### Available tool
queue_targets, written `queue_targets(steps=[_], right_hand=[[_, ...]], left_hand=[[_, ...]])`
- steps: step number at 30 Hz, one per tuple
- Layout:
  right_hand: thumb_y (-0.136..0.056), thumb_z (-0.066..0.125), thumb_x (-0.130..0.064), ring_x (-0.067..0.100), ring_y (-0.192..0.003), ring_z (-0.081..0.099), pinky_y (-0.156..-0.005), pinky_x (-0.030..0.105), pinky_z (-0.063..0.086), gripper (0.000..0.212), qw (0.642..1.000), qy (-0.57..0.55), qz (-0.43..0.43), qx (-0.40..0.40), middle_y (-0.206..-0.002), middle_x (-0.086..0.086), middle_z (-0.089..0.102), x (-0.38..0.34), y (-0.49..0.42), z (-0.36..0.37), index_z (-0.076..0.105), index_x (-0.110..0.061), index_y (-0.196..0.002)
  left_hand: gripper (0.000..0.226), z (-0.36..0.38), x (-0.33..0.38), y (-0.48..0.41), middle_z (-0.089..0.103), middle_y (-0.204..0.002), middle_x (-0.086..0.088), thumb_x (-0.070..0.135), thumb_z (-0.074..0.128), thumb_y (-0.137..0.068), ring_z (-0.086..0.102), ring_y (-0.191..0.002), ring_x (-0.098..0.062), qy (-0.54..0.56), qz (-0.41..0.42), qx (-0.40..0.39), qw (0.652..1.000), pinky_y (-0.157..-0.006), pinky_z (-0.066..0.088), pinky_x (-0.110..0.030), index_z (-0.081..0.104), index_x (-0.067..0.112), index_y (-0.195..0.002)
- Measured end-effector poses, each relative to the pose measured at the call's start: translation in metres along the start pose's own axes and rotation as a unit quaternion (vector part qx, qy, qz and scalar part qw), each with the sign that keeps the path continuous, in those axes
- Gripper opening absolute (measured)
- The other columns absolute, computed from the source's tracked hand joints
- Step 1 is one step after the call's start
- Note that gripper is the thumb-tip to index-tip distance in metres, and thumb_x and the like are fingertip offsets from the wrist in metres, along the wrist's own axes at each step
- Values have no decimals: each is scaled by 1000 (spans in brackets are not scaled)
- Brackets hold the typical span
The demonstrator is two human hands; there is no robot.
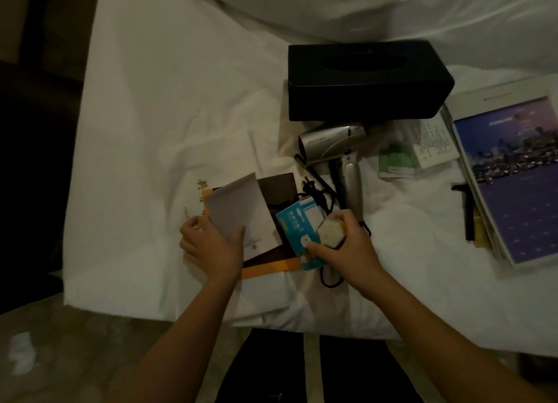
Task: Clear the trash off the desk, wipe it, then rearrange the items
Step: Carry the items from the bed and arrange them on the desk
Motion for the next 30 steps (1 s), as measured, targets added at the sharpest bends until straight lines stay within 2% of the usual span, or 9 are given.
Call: queue_targets(steps=[2,5,10,13,16,20,24,27,30], right_hand=[[-73,80,-15,2,-82,56,-67,21,54,46,1000,18,-3,-9,-91,-15,50,0,-1,12,44,-15,-102],[-76,78,-13,-1,-78,53,-59,9,47,44,999,33,-11,-4,-88,-17,45,-3,-2,18,42,-13,-103],[-77,77,-13,4,-86,61,-65,20,55,44,999,-32,38,-22,-97,-10,56,11,-6,17,43,-18,-104],[-77,77,-12,6,-89,61,-65,21,56,44,998,-40,40,-22,-100,-6,57,13,-6,18,43,-18,-104],[-77,77,-13,12,-93,62,-71,28,57,44,998,-39,44,-8,-100,-6,57,16,-5,19,43,-20,-104],[-78,75,-11,5,-87,59,-63,17,54,45,995,-84,52,2,-98,-10,54,15,-6,27,43,-16,-109],[-77,76,-12,10,-93,62,-65,19,56,48,989,-127,73,-2,-104,-2,58,19,-11,39,43,-18,-111],[-77,76,-12,10,-91,62,-64,19,56,48,988,-135,79,6,-103,-2,58,22,-16,40,43,-20,-111],[-78,76,-13,8,-89,62,-63,19,56,47,988,-135,76,5,-101,-3,59,21,-16,41,43,-21,-110]], left_hand=[[66,1,-12,-6,26,-144,-14,37,77,-75,28,-128,-38,4,-24,-25,999,-107,29,-48,47,6,-125],[68,6,-11,-10,32,-137,-18,36,77,-76,42,-119,-36,27,-16,-52,998,-99,40,-42,44,3,-126],[61,16,-6,-10,51,-123,-13,18,78,-75,55,-107,-25,198,-6,-95,976,-83,49,-34,34,13,-117],[71,13,-15,-16,51,-119,-3,10,76,-78,55,-104,-18,281,-41,-120,951,-86,48,-30,27,17,-128],[64,2,-31,-33,56,-127,-8,21,77,-79,55,-114,-28,227,-36,-110,967,-94,48,-41,41,13,-131],[59,-11,-52,-45,38,-135,-14,40,76,-76,33,-125,-39,55,-78,-83,992,-106,30,-51,50,13,-122],[71,-11,-52,-43,16,-150,-14,40,76,-76,21,-134,-42,77,-90,-88,989,-111,24,-52,44,17,-135],[73,-9,-53,-46,32,-142,-17,40,77,-76,36,-127,-43,80,-68,-98,990,-103,38,-51,43,15,-136],[64,-10,-46,-50,56,-126,-13,29,80,-75,56,-113,-34,154,-3,-118,981,-88,50,-39,49,12,-129]])
Point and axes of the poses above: each hand's wrist, its own y-axis away from the middle knuckle, its own z-axis out of the palm, x = y × z, the point moved 10 cm from there along -y, towards the middle knuckle
